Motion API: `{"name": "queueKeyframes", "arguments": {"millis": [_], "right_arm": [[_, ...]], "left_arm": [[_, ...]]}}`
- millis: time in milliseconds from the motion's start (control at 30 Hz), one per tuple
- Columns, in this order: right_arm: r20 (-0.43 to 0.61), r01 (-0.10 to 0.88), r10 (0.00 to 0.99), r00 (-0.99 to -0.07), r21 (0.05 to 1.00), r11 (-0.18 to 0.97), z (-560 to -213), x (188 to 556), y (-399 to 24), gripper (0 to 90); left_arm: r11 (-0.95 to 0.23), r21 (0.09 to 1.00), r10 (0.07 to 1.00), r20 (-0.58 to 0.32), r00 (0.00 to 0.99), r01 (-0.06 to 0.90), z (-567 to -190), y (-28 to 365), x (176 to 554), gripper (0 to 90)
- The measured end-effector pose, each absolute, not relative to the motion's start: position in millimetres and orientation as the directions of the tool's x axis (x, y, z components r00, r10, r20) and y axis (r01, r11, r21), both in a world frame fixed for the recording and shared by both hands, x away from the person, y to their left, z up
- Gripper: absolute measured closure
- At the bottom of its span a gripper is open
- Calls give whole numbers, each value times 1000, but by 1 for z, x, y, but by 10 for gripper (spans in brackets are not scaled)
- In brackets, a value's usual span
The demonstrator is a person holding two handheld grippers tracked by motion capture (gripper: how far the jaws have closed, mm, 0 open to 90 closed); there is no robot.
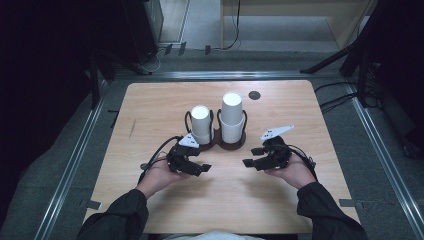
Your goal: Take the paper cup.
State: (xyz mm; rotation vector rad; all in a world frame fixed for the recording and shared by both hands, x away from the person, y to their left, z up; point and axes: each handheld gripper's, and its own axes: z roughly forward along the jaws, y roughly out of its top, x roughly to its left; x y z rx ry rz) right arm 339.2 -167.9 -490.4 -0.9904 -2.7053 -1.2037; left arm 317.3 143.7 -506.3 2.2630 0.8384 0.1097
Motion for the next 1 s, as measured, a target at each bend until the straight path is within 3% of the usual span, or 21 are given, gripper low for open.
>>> {"name": "queueKeyframes", "arguments": {"millis": [167, 300, 400, 633, 900, 1000], "right_arm": [[268, 565, 556, -787, 676, 473, -488, 341, -170, 457], [267, 558, 545, -795, 675, 483, -488, 339, -173, 512], [233, 522, 529, -816, 691, 501, -490, 336, -174, 505], [255, 556, 536, -805, 642, 529, -496, 334, -173, 504], [215, 515, 517, -829, 655, 553, -489, 332, -171, 453], [192, 501, 527, -828, 676, 541, -485, 333, -173, 453]], "left_arm": [[-536, 658, 591, -154, 792, 528, -504, 144, 317, 299], [-540, 665, 568, -165, 806, 517, -503, 146, 318, 412], [-519, 667, 566, -199, 800, 534, -502, 149, 320, 448], [-524, 648, 580, -202, 789, 552, -502, 149, 322, 525], [-504, 674, 568, -211, 795, 540, -497, 145, 320, 516], [-515, 682, 556, -194, 808, 519, -493, 141, 319, 592]]}}
